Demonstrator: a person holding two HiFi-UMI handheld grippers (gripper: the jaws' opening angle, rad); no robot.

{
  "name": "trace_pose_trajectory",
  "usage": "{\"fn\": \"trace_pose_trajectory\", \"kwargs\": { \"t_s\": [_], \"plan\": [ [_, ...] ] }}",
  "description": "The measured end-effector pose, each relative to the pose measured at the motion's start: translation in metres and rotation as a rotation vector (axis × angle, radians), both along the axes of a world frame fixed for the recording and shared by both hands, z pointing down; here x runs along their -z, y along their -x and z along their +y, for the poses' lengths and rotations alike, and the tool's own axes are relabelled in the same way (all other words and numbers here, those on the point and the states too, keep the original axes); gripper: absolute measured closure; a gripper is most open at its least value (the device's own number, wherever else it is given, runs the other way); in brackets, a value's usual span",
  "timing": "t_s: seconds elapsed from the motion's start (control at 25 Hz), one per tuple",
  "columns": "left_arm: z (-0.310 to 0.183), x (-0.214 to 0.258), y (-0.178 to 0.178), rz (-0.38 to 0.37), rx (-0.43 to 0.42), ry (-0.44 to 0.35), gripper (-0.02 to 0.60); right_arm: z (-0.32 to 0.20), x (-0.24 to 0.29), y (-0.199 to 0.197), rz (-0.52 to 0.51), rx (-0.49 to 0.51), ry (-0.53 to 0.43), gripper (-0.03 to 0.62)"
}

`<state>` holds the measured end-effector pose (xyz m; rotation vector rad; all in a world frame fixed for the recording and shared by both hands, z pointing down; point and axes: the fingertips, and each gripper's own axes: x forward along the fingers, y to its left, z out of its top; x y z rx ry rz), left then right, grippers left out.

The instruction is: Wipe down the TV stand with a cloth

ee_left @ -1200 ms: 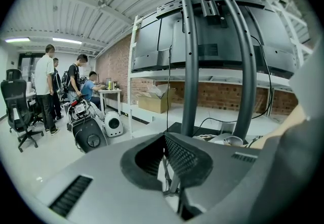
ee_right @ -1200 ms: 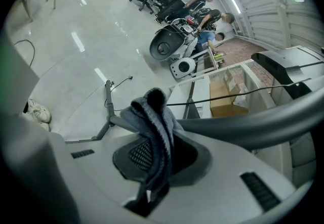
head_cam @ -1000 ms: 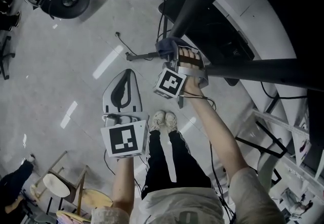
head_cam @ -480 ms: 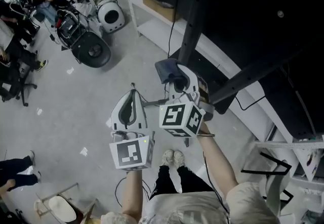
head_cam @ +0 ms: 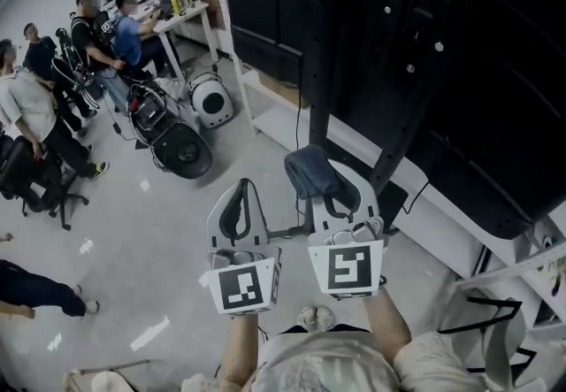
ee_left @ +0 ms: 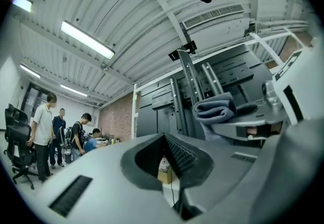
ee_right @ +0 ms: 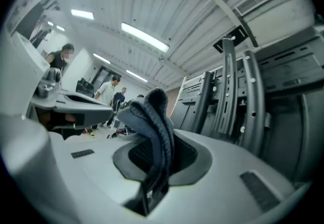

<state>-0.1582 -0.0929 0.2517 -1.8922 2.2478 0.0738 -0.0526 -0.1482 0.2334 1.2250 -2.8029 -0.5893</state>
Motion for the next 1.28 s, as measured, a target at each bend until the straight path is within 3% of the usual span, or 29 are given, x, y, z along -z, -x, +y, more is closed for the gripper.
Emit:
{"fn": "trace_pose_trajectory", "kwargs": {
  "t_s": [0.12, 0.28, 0.64, 1.28],
  "plan": [
    [0.007, 0.008, -0.004, -0.007, -0.006, -0.02, 0.568, 0.012, 0.009, -0.023, -0.155, 0.008, 0.087, 0.537],
    [0.007, 0.016, -0.009, -0.002, -0.034, -0.009, 0.568, 0.017, 0.015, -0.044, -0.219, -0.007, 0.121, 0.537],
    [0.005, 0.026, -0.039, -0.023, -0.07, -0.021, 0.568, 0.02, -0.003, -0.064, -0.241, 0.003, 0.186, 0.537],
    [0.001, 0.047, -0.046, -0.032, -0.043, -0.027, 0.568, 0.006, 0.022, -0.068, -0.264, 0.048, 0.17, 0.537]
  ]
}}
